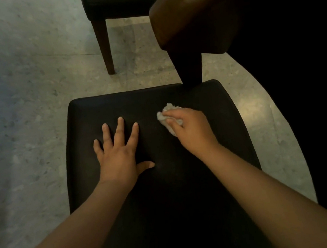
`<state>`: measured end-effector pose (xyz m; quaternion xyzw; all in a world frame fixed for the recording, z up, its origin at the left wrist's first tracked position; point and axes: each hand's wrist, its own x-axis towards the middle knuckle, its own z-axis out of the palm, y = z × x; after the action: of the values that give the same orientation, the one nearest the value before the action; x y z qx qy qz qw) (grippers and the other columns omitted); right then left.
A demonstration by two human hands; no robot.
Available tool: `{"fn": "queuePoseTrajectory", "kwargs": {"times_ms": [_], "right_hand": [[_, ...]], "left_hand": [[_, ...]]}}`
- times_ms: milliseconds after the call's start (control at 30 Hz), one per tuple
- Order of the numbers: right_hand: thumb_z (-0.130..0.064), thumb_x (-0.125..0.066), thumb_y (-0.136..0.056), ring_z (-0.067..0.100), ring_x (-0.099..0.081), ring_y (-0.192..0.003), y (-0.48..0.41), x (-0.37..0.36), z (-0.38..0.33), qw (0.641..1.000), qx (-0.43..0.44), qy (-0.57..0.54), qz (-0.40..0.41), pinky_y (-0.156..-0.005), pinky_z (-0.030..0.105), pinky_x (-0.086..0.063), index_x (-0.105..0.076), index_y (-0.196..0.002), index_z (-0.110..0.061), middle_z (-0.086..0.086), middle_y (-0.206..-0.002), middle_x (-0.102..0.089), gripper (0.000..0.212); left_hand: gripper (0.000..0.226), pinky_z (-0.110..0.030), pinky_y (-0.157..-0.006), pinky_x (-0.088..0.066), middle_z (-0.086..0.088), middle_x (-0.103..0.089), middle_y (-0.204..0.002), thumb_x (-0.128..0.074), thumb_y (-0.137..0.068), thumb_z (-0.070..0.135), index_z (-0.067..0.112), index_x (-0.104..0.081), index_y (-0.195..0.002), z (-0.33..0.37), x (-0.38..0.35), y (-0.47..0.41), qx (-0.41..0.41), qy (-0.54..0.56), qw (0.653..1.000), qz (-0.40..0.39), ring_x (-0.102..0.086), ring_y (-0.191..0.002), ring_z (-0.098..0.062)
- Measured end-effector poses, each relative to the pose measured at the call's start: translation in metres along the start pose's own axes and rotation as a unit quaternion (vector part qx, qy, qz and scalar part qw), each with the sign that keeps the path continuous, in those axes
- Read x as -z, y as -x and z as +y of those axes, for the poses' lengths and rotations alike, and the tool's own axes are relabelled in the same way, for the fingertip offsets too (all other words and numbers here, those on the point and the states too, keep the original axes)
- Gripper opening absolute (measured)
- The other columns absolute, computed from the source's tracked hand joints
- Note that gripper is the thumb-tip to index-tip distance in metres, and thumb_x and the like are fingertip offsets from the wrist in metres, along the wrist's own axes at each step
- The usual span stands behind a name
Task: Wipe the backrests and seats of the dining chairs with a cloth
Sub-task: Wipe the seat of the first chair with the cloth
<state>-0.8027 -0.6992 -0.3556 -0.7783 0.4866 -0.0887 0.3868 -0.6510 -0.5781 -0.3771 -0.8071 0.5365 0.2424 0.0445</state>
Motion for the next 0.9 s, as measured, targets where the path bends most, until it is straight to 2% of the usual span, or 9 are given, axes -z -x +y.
{"fn": "queuePoseTrajectory", "kwargs": {"times_ms": [100, 233, 333, 433, 533, 600, 700, 800, 900], "right_hand": [[-0.02, -0.054, -0.097, 0.01, -0.051, -0.122, -0.007, 0.01, 0.001, 0.999, 0.004, -0.007, 0.036, -0.109, 0.031, -0.039, -0.061, -0.127, -0.02, 0.0, -0.131, -0.059, 0.031], [-0.021, -0.05, -0.1, 0.014, -0.053, -0.12, -0.047, 0.017, -0.004, 0.998, 0.011, 0.039, 0.048, -0.106, 0.028, -0.039, -0.06, -0.13, -0.016, 0.004, -0.13, -0.059, 0.032], [-0.021, -0.049, -0.1, 0.014, -0.05, -0.123, -0.058, 0.005, -0.008, 0.997, -0.025, 0.063, 0.048, -0.106, 0.028, -0.038, -0.056, -0.134, -0.019, 0.003, -0.134, -0.056, 0.035], [-0.02, -0.051, -0.099, 0.011, -0.046, -0.128, -0.036, -0.008, -0.014, 0.998, -0.03, 0.038, 0.038, -0.108, 0.025, -0.034, -0.056, -0.133, -0.022, 0.0, -0.138, -0.053, 0.034], [-0.018, -0.052, -0.098, 0.01, -0.039, -0.135, -0.004, -0.014, -0.015, 0.999, 0.002, 0.034, -0.011, -0.114, 0.026, -0.026, -0.056, -0.132, -0.023, -0.003, -0.142, -0.05, 0.035], [-0.02, -0.053, -0.097, 0.006, -0.044, -0.129, 0.003, -0.01, -0.013, 0.999, 0.001, 0.014, -0.035, -0.111, 0.023, -0.03, -0.058, -0.13, -0.025, -0.005, -0.139, -0.053, 0.034], [-0.024, -0.053, -0.098, 0.0, -0.05, -0.111, -0.015, 0.006, -0.017, 0.999, -0.031, -0.024, 0.006, -0.098, 0.02, -0.04, -0.058, -0.129, -0.028, -0.006, -0.131, -0.057, 0.032], [-0.024, -0.051, -0.099, 0.008, -0.051, -0.119, -0.05, 0.014, -0.023, 0.998, -0.027, 0.005, 0.049, -0.098, 0.02, -0.038, -0.058, -0.132, -0.023, -0.002, -0.133, -0.057, 0.033], [-0.024, -0.048, -0.1, 0.013, -0.05, -0.124, -0.071, 0.005, -0.028, 0.998, -0.044, 0.012, 0.038, -0.102, 0.027, -0.04, -0.055, -0.134, -0.022, 0.0, -0.136, -0.054, 0.035]], "left_hand": [[0.108, -0.054, -0.117, 0.002, 0.002, 0.016, -0.161, -0.062, -0.075, 0.069, 0.038, 0.007, -0.152, -0.006, 0.005, 0.005, -0.022, 0.033, 0.999, 0.012, 0.019, -0.146, -0.03], [0.107, -0.051, -0.118, 0.001, 0.002, 0.012, -0.162, -0.058, -0.075, 0.071, 0.036, 0.008, -0.151, -0.023, 0.012, 0.012, -0.036, 0.024, 0.999, 0.018, 0.015, -0.147, -0.024], [0.118, -0.057, -0.116, 0.003, 0.003, 0.02, -0.16, -0.058, -0.068, 0.079, 0.034, 0.015, -0.15, -0.035, 0.014, 0.019, 0.0, -0.035, 0.999, 0.02, 0.019, -0.145, -0.031], [0.127, -0.058, -0.117, -0.005, 0.0, 0.023, -0.16, -0.065, -0.062, 0.078, 0.032, 0.012, -0.152, -0.043, 0.016, 0.018, 0.052, -0.013, 0.998, -0.013, 0.017, -0.146, -0.034], [0.127, -0.057, -0.118, -0.009, 0.002, 0.025, -0.159, -0.071, -0.063, 0.072, 0.032, 0.009, -0.153, -0.043, 0.014, 0.015, 0.063, 0.004, 0.998, -0.025, 0.018, -0.146, -0.033], [0.127, -0.057, -0.118, -0.008, 0.003, 0.027, -0.158, -0.071, -0.063, 0.071, 0.032, 0.01, -0.153, -0.042, 0.012, 0.014, 0.068, 0.003, 0.997, -0.027, 0.019, -0.146, -0.032], [0.127, -0.057, -0.118, -0.007, 0.004, 0.027, -0.158, -0.071, -0.063, 0.072, 0.033, 0.011, -0.152, -0.041, 0.01, 0.013, 0.072, 0.003, 0.997, -0.02, 0.02, -0.145, -0.032], [0.128, -0.057, -0.118, -0.006, 0.004, 0.028, -0.157, -0.071, -0.063, 0.071, 0.033, 0.012, -0.152, -0.042, 0.009, 0.014, 0.075, 0.003, 0.997, -0.024, 0.021, -0.145, -0.032], [0.128, -0.057, -0.118, -0.006, 0.005, 0.029, -0.156, -0.07, -0.063, 0.072, 0.034, 0.014, -0.151, -0.043, 0.007, 0.014, 0.073, 0.004, 0.997, -0.023, 0.022, -0.145, -0.031]]}}
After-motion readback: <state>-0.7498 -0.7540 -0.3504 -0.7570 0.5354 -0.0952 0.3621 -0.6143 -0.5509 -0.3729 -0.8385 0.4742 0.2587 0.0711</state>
